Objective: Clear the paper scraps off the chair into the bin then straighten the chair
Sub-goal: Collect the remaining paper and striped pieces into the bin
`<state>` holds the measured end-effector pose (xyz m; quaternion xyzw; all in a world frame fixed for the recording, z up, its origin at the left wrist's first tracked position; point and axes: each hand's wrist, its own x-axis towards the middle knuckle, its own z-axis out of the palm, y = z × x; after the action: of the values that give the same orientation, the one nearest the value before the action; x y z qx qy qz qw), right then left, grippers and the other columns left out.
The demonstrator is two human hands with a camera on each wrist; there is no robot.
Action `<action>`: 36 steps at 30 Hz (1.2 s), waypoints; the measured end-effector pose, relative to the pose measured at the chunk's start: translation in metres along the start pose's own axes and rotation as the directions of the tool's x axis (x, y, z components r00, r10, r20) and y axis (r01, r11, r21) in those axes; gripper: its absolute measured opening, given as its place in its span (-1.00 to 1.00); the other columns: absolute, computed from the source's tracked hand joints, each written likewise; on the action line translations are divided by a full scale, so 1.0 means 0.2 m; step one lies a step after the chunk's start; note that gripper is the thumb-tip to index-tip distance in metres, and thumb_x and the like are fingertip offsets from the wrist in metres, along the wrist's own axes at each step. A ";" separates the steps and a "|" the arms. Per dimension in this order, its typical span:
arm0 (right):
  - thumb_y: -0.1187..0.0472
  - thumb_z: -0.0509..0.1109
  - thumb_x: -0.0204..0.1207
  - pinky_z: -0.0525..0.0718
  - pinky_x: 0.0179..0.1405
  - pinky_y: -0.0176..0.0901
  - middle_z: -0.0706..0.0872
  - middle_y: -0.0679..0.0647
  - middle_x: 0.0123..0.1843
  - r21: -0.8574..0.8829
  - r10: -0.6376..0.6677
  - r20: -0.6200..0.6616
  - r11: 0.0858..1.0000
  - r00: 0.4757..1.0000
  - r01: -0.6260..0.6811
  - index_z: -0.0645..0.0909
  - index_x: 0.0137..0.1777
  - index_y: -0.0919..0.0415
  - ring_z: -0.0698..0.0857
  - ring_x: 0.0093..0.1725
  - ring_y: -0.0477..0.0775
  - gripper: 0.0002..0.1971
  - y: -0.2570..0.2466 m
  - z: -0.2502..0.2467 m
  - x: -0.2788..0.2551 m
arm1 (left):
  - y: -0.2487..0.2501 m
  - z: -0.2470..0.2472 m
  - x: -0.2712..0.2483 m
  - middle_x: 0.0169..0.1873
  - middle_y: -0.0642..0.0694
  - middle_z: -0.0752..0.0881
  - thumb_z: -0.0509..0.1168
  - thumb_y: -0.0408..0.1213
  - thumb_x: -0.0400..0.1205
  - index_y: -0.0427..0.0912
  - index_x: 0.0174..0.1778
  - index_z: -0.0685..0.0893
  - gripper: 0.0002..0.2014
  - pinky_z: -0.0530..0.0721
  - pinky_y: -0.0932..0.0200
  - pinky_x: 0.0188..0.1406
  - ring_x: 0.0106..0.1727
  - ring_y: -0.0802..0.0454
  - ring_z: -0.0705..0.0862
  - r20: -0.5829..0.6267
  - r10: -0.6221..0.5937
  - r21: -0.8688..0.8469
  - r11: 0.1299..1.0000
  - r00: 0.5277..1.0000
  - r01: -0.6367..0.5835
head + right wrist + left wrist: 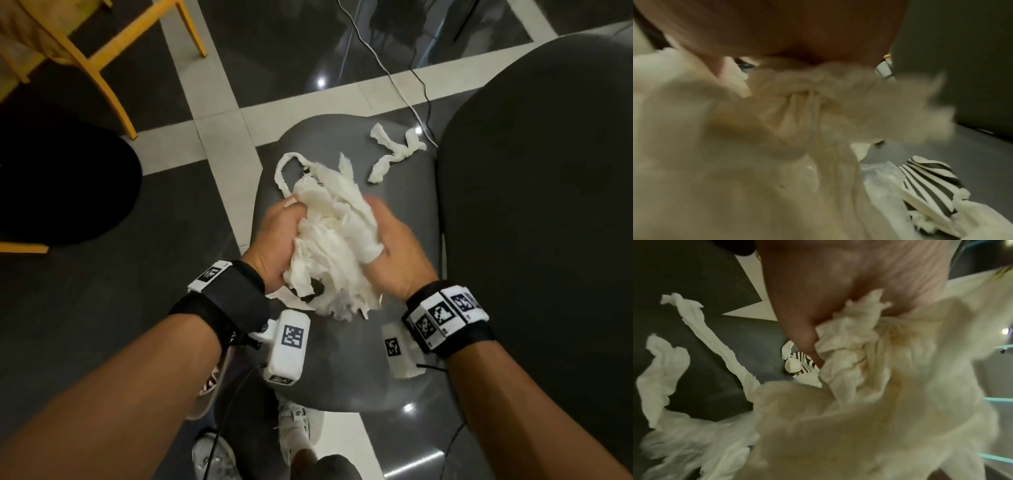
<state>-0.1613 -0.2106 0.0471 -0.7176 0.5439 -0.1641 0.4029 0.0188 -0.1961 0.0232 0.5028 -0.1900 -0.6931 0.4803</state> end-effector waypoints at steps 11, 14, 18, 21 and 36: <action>0.19 0.36 0.52 0.59 -0.24 -0.10 0.73 -0.02 -0.22 -0.239 0.085 0.201 0.970 0.976 -0.035 0.62 -0.15 0.22 0.66 -0.20 0.05 -0.90 -0.10 0.60 -0.14 | -0.20 -0.57 -0.40 0.13 -0.20 0.84 0.18 -0.30 0.72 -0.04 0.22 0.78 -0.70 0.70 -0.23 0.32 0.24 -0.24 0.78 -0.209 -0.067 0.045 0.996 0.976 0.078; 0.14 0.39 0.57 0.71 0.06 0.03 0.79 0.01 0.01 -0.013 0.014 0.169 1.000 0.985 -0.012 0.67 0.05 0.16 0.73 0.02 0.08 -0.85 -0.21 0.76 -0.15 | -0.28 -0.67 -0.48 0.24 -0.28 0.80 0.27 -0.10 0.69 -0.18 0.43 0.66 -0.58 0.71 -0.20 0.32 0.30 -0.26 0.76 -0.172 -0.155 -0.045 0.988 0.973 0.150; -0.41 0.17 0.37 0.54 0.30 0.23 0.57 0.08 0.26 -0.321 -0.089 0.432 0.915 0.897 0.246 0.50 0.36 -0.02 0.54 0.26 0.21 -0.34 -0.26 1.08 -0.13 | -0.33 -0.82 -0.58 0.11 -0.20 0.86 0.32 -0.11 0.70 -0.14 0.35 0.74 -0.66 0.76 -0.02 0.07 0.11 -0.12 0.85 -0.189 -0.266 -0.157 0.958 0.945 0.239; -0.56 0.18 0.25 0.28 0.55 0.26 0.40 0.03 0.50 -0.535 -0.009 0.471 0.792 0.882 0.294 0.31 0.52 -0.07 0.35 0.52 0.19 -0.11 -0.21 1.15 -0.08 | -0.39 -0.96 -0.61 0.01 -0.21 0.88 0.42 -0.28 0.63 -0.18 0.23 0.78 -0.75 0.81 0.07 -0.19 -0.06 -0.06 0.89 -0.300 -0.230 -0.128 0.971 0.926 0.200; 0.46 0.33 0.53 0.65 0.21 0.03 0.55 0.19 0.39 -0.576 0.017 0.252 0.806 0.968 0.136 0.63 0.30 0.19 0.69 0.20 0.33 -0.63 0.17 1.09 0.26 | -0.47 -1.24 -0.55 -0.05 -0.09 0.90 0.46 -0.24 0.62 -0.11 0.13 0.81 -0.82 0.81 -0.10 0.02 0.02 -0.10 0.89 -0.456 -0.214 -0.122 0.977 0.864 0.177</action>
<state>-0.0171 -0.1731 -0.1247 -0.8384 0.4909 0.0897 0.2191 0.1950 -0.0030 -0.0953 0.6527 0.0096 -0.6035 0.4580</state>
